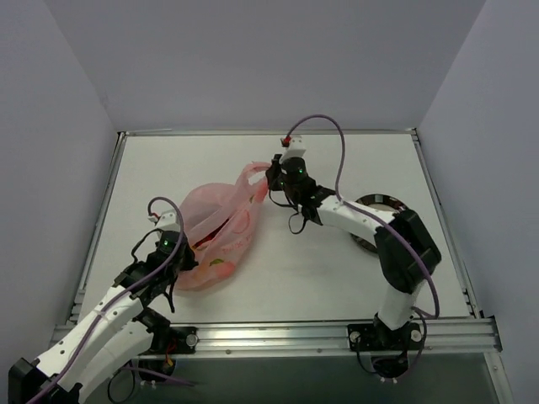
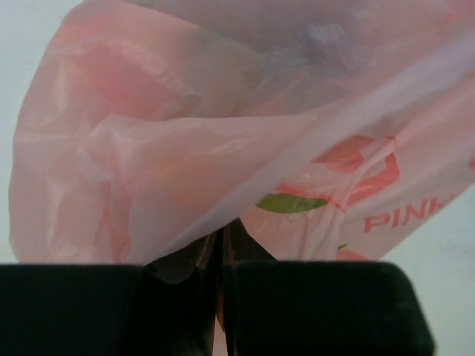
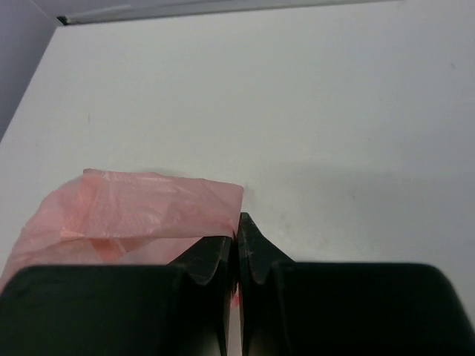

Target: Take the fake fruits out of the plastic bag

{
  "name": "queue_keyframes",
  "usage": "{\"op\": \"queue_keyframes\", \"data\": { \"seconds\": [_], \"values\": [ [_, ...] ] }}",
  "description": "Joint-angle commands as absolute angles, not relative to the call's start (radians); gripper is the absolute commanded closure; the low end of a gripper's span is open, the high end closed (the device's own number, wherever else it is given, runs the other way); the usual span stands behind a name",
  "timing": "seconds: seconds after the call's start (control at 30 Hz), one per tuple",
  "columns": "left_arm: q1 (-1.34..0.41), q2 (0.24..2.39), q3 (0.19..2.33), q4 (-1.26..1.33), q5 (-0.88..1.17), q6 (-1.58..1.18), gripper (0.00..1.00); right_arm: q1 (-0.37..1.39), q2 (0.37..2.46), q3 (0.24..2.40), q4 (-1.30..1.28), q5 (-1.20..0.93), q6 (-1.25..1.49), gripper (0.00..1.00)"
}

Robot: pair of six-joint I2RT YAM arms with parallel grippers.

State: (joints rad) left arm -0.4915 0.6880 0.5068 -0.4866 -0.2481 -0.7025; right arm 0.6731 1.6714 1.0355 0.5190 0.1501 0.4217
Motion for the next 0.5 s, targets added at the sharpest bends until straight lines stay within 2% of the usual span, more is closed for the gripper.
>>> {"op": "queue_keyframes", "data": {
  "seconds": [0.0,0.13,0.2,0.23,0.3,0.33,0.43,0.47],
  "values": [
    [-0.534,0.725,0.496,-0.411,-0.210,-0.750,0.98,0.669,1.854,1.294,0.586,0.085,0.417,1.00],
    [-0.564,0.796,0.472,-0.292,-0.167,-0.727,0.98,0.664,2.045,1.498,0.514,0.078,0.422,1.00],
    [-0.566,0.804,0.503,-0.247,-0.150,-0.697,0.98,0.666,2.054,1.519,0.494,0.066,0.417,0.89],
    [-0.568,0.802,0.515,-0.244,-0.156,-0.689,0.98,0.664,2.039,1.500,0.486,0.060,0.414,0.67],
    [-0.569,0.790,0.549,-0.229,-0.160,-0.672,0.98,0.664,1.958,1.473,0.462,0.061,0.400,0.40],
    [-0.569,0.790,0.558,-0.226,-0.161,-0.667,0.97,0.666,1.924,1.456,0.425,0.061,0.388,0.21],
    [-0.569,0.796,0.580,-0.215,-0.158,-0.664,0.98,0.676,1.748,1.346,0.382,0.078,0.368,0.05],
    [-0.569,0.799,0.581,-0.203,-0.152,-0.669,0.98,0.680,1.697,1.274,0.380,0.080,0.365,0.02]
  ]
}}
